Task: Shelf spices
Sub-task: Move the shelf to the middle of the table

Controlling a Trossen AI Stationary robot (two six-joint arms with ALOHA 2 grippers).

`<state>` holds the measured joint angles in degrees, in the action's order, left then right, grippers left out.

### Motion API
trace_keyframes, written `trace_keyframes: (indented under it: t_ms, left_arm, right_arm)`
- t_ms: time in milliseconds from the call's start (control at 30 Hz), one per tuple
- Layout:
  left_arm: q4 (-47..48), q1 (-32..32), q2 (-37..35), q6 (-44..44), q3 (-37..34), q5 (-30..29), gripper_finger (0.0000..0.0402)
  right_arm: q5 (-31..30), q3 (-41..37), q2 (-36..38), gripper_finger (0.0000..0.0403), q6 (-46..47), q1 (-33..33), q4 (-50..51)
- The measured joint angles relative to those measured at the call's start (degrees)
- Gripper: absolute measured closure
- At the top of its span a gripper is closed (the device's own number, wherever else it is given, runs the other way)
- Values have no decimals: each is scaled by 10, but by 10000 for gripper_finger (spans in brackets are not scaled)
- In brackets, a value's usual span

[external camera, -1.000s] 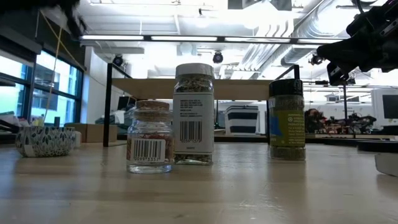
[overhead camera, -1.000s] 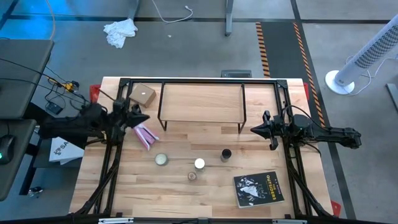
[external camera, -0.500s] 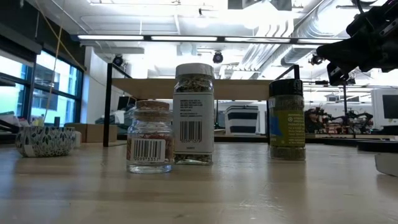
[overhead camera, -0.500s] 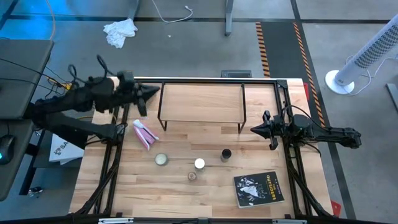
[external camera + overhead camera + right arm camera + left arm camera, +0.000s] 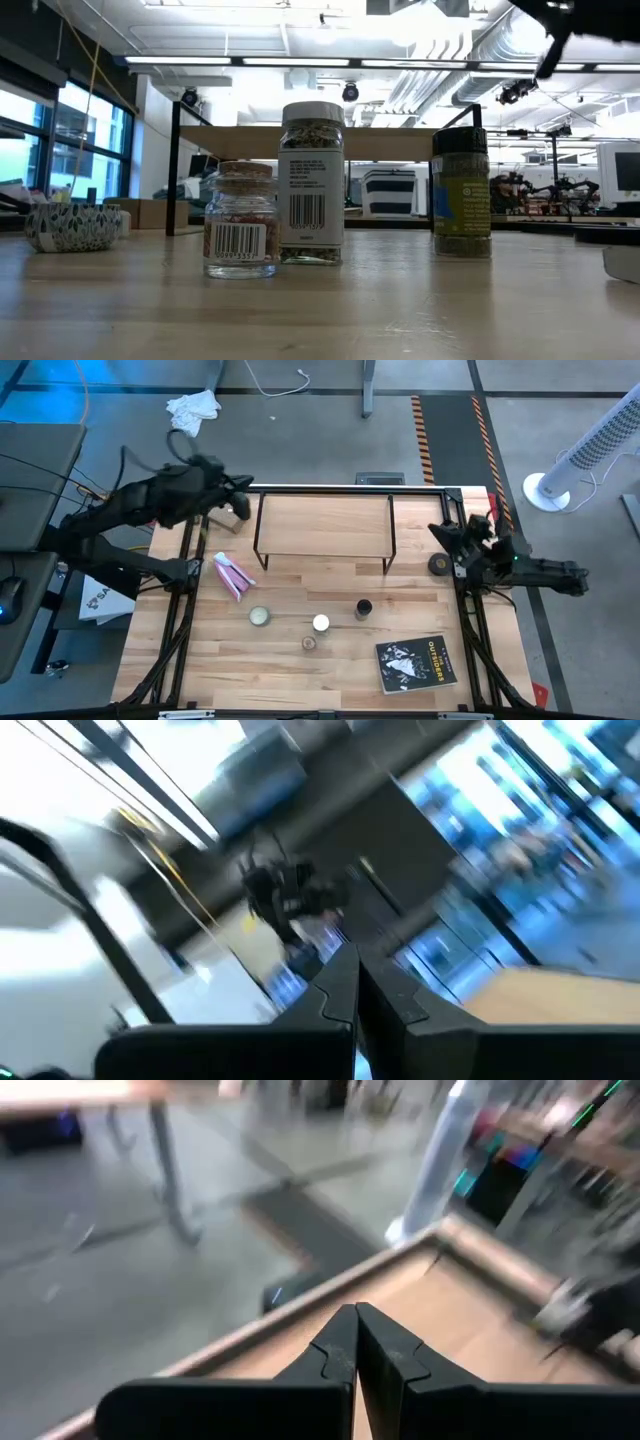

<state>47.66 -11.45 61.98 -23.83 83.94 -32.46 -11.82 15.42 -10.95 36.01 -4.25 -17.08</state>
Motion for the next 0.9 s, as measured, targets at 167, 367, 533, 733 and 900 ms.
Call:
trace_keyframes:
  t_ms: [167, 367, 533, 733, 900]
  left_arm:
    - [99, -154, 52, 30, 0, 132, 401]
    - [69, -313, 101, 130, -1, 205, 401]
    - [-2, -427, 153, 164, -1, 344, 401]
    - [-52, -482, 245, 147, 0, 485, 401]
    - [-73, -472, 303, 136, -1, 517, 401]
  right_arm:
    - [-47, 203, -205, 403, -53, -8, 179]
    - [-153, 414, -426, 403, -39, -111, 363]
    - [20, 526, -555, 403, 3, -266, 466]
    - [226, 582, -703, 403, -3, -394, 502]
    - [263, 600, -779, 403, -4, -447, 508]
